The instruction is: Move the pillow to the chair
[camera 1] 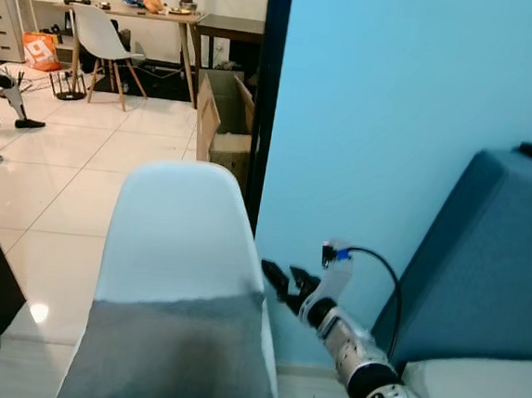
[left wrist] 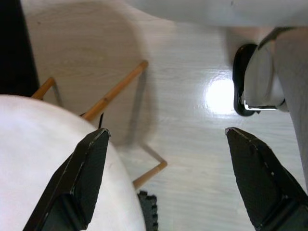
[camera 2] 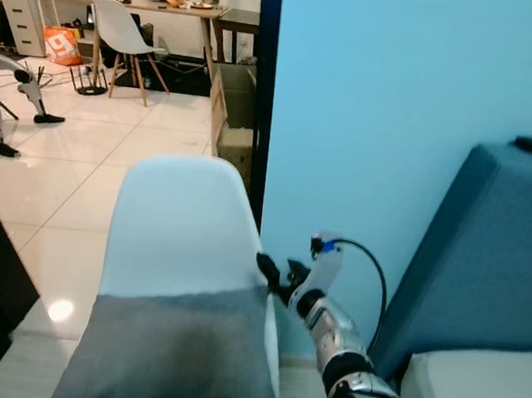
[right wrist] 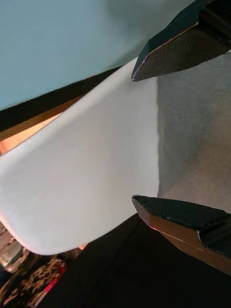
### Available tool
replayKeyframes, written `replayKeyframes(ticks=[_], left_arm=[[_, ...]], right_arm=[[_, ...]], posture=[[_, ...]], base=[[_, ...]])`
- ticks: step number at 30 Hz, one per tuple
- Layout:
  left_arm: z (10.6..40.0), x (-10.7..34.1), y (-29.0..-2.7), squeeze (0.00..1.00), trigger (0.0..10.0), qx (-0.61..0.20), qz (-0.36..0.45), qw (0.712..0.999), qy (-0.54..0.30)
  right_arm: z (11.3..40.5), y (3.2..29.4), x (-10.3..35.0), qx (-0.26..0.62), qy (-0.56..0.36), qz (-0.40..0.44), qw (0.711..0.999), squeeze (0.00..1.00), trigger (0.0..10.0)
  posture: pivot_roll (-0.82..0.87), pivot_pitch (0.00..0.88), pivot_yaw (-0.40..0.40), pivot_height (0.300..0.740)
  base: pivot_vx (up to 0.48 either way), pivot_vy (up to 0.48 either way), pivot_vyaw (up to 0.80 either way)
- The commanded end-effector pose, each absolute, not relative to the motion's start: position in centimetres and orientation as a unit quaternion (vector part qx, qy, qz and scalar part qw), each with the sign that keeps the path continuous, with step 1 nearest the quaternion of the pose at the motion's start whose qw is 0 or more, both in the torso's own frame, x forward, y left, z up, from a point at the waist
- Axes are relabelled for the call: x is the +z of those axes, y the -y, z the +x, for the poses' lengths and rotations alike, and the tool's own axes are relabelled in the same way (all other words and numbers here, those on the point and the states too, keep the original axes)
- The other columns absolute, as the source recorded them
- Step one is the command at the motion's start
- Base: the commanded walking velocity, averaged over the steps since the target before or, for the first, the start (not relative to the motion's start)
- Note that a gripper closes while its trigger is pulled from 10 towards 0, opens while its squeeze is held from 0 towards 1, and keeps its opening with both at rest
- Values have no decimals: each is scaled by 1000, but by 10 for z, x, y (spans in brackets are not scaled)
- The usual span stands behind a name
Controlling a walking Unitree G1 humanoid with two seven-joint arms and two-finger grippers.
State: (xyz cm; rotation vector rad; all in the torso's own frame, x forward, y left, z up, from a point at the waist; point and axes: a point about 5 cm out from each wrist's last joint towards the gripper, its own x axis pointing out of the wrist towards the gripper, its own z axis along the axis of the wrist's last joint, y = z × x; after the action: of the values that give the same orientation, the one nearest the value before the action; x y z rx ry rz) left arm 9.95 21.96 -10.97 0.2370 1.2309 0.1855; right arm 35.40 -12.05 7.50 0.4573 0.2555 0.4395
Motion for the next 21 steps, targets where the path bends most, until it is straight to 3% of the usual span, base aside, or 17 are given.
replayKeyframes(ticks=[1, 4, 9, 13, 17, 21], left_arm=[[94, -111, -221, 0, 10000, 84, 113, 800, -583], [94, -111, -221, 0, 10000, 82, 112, 800, -584], [94, -112, -217, 0, 10000, 78, 107, 800, -586], [93, -112, -217, 0, 10000, 78, 104, 800, -586], [93, -112, -215, 0, 10000, 75, 103, 799, -587], [93, -112, -215, 0, 10000, 75, 103, 799, -587]], right_arm=[[348, 124, 63, 205, -154, 216, 942, 0, 10000], [334, 132, 41, 172, -201, 198, 944, 0, 10000], [286, 162, -17, 71, -329, 128, 933, 0, 10000], [274, 170, -27, 45, -349, 114, 929, 0, 10000], [234, 197, -56, -10, -442, -20, 897, 0, 10000], [224, 200, -62, -8, -463, -42, 885, 0, 10000]], posture=[[93, 46, -73, 725], [92, 47, -72, 735], [96, 52, -73, 740], [96, 53, -73, 740], [79, 50, -67, 740], [79, 50, -67, 740]], base=[[0, 0, 0], [0, 0, 0], [0, 0, 0], [0, 0, 0], [0, 0, 0], [0, 0, -381]])
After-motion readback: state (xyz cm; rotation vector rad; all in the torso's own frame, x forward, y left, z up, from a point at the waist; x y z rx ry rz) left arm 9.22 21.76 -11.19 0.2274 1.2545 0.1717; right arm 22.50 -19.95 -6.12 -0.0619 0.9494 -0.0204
